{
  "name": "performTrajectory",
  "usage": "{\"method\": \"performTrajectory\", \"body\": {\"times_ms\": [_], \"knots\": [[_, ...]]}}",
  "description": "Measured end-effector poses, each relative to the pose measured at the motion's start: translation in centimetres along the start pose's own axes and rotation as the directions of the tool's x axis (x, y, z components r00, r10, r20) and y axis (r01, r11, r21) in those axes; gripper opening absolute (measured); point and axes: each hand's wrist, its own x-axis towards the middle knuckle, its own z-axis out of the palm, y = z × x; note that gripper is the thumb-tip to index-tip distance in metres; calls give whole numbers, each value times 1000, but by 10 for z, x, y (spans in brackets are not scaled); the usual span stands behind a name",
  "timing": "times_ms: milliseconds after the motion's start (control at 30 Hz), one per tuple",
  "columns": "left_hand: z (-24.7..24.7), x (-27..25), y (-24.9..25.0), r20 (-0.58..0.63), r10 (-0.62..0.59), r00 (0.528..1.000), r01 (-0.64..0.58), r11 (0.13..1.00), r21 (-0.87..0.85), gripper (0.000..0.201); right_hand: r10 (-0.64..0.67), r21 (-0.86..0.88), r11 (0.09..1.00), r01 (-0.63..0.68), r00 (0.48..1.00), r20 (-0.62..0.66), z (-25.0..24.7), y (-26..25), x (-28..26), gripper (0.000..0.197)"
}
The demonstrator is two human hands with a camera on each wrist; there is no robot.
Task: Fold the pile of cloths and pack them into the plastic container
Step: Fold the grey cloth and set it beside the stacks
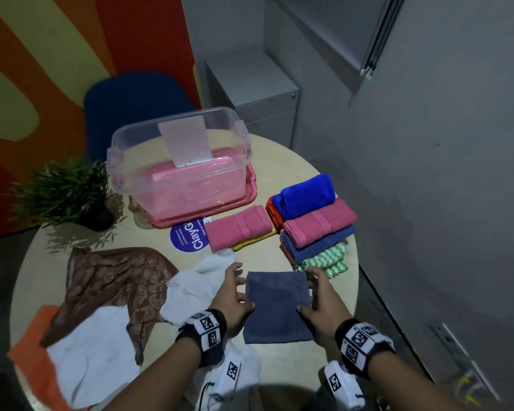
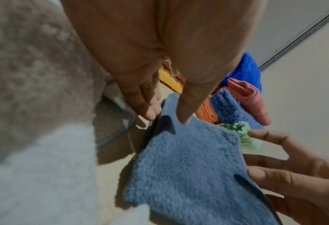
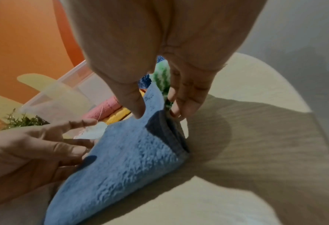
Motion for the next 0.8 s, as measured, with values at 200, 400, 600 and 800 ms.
{"method": "performTrajectory", "body": {"times_ms": [200,400,600,800], "knots": [[3,0,-13,4,323,946,-266,772,577,59,-95,-358,928,101,995,37,2,10,-15,52],[2,3,-35,369,168,914,-398,191,897,73,-243,-694,580,426,904,352,11,19,-22,69],[-2,-4,-40,457,277,845,-514,184,838,70,-215,-630,646,431,895,391,3,31,-21,59],[-7,-10,-38,490,267,830,-551,260,793,49,-69,-408,906,113,990,121,-3,9,-22,4]]}}
